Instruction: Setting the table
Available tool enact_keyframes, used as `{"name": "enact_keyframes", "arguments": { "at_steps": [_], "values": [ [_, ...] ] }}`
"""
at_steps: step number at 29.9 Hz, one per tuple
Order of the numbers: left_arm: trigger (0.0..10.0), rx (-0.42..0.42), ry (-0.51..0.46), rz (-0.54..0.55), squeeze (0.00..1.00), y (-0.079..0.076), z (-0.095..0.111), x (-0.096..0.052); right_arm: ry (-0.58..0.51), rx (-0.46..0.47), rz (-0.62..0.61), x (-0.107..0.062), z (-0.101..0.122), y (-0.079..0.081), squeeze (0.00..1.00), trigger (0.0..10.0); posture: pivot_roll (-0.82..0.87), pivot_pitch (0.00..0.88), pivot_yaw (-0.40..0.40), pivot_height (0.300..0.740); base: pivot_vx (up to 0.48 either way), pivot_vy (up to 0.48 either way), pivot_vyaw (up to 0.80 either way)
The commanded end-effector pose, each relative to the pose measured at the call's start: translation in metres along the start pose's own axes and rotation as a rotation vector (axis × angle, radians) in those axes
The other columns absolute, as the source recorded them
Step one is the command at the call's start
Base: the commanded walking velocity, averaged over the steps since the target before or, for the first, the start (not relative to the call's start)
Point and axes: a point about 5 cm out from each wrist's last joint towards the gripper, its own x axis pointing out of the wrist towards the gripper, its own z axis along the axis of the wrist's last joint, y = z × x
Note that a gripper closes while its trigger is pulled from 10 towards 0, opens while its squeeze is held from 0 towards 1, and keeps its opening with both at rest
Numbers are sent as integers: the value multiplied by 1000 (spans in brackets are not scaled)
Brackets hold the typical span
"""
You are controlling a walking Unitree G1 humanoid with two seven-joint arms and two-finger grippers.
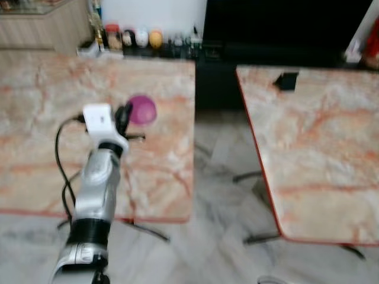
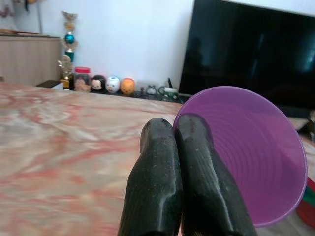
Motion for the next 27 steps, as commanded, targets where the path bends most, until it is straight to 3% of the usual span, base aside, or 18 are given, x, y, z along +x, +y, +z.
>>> {"name": "enact_keyframes", "arguments": {
  "at_steps": [1,27],
  "values": [
    [10000,-17,-13,-28,0,-10,4,4,5,2,-18,-1,-2,-6,0,10000,-3,0,-16,736,0,-469,0],
    [10000,-15,-25,-38,0,-10,7,5,3,2,-23,-3,-5,-7,0,10000,-8,0,-17,736,0,-466,0]
  ]
}}
